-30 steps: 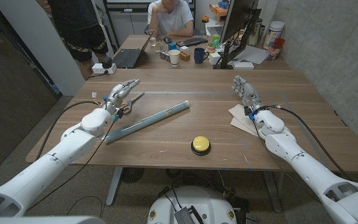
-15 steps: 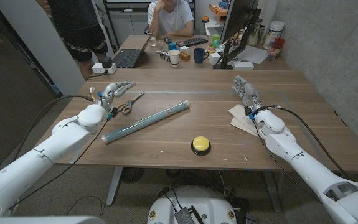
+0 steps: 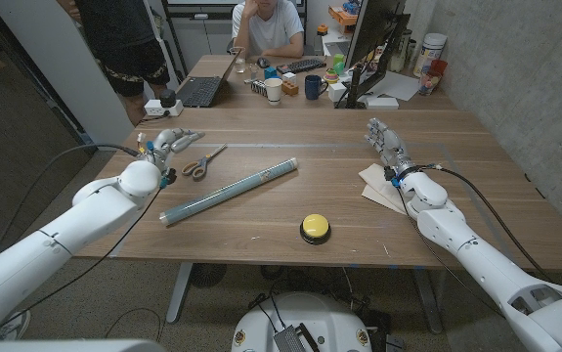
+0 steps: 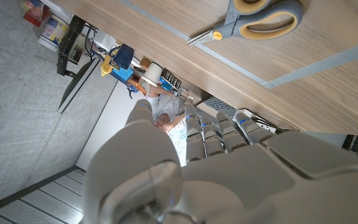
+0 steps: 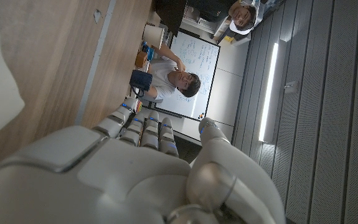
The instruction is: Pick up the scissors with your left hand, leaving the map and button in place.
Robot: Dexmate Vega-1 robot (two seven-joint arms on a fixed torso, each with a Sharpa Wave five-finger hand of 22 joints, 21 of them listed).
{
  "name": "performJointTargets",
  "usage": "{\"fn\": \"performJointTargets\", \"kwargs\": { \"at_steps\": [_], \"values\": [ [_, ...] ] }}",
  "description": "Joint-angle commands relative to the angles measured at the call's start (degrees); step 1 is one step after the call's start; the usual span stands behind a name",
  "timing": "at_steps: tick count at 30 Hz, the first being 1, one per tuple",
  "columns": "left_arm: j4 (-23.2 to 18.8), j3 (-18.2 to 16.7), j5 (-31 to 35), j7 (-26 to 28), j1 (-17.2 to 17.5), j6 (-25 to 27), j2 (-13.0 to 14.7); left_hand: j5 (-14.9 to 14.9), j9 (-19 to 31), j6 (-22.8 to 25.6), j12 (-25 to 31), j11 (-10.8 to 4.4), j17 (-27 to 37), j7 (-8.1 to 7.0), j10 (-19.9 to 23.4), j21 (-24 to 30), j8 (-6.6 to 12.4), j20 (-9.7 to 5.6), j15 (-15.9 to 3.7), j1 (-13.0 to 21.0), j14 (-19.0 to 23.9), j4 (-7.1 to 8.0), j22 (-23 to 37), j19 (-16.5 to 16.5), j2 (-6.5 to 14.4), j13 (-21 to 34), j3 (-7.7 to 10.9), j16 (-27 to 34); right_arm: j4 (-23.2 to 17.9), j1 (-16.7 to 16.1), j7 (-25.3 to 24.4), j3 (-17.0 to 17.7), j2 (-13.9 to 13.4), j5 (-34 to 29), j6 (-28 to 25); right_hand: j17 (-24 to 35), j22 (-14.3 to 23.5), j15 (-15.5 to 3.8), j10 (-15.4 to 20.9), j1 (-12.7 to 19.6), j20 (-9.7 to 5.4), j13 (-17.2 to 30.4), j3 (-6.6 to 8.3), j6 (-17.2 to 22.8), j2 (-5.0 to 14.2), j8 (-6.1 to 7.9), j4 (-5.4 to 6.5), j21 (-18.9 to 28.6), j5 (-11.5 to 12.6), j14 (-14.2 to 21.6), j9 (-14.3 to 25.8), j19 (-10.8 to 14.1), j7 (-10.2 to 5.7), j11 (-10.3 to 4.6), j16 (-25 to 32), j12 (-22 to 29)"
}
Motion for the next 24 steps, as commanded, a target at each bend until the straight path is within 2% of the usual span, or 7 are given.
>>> {"fn": "performJointTargets", "kwargs": {
  "at_steps": [1,5,9,24],
  "values": [
    [-4.1,-0.8,0.6,0.4,-0.2,7.5,2.6,-0.3,0.3,0.9,0.4,-0.09,0.2,-0.06,1.0,0.3,0.21,0.51,-1.1,0.7,0.9,-0.06,0.2,0.2,0.0,0.2,-0.01,0.4,0.8,0.2,0.4,-0.1,0.2,0.1,0.2,0.2,0.2,0.46,0.3,0.4,-3.11,0.3,-0.01,0.7,-0.19,-0.02,0.15,0.0,0.3,0.2,0.3,0.1,-0.13,0.19,0.1,-0.2],
    [-4.8,0.1,1.1,0.1,-1.5,10.8,3.3,-0.4,0.3,1.8,0.4,-0.1,0.2,-0.27,1.3,0.3,0.45,0.65,-1.05,0.6,1.3,0.02,0.3,0.3,0.1,0.2,-0.04,0.4,1.1,0.3,0.4,-0.1,0.2,0.1,0.3,0.2,0.2,0.44,0.2,0.5,-3.07,0.3,-0.01,0.7,-0.19,-0.02,0.14,0.0,0.3,0.3,0.3,0.1,-0.09,0.21,0.1,-0.3],
    [-5.8,3.5,3.8,-0.9,-4.7,16.5,4.9,-0.6,0.3,3.0,0.5,-0.29,0.2,-0.11,1.9,0.3,0.79,0.77,-0.99,0.5,1.6,0.24,0.3,0.4,0.4,0.2,-0.11,0.4,1.5,0.4,0.8,-0.1,0.5,0.2,0.6,0.2,0.2,0.45,0.2,0.5,-3.03,0.4,-0.02,0.8,-0.2,0.01,0.12,0.0,0.3,0.3,0.3,0.1,-0.11,0.16,0.1,-0.3],
    [-5.7,12.0,11.0,-5.5,-13.1,24.8,6.2,-1.0,0.3,4.0,0.5,-0.36,0.2,-0.16,2.8,0.5,0.9,1.28,-1.08,0.7,2.4,0.27,0.4,0.9,0.7,0.2,-0.08,0.3,1.1,1.2,0.2,-0.7,0.7,-1.2,1.1,0.1,0.2,0.48,0.5,0.5,-3.02,0.4,-0.09,0.9,-0.27,0.03,0.07,-0.1,0.4,0.6,0.3,0.3,-0.24,0.27,0.2,-0.2]
  ]
}}
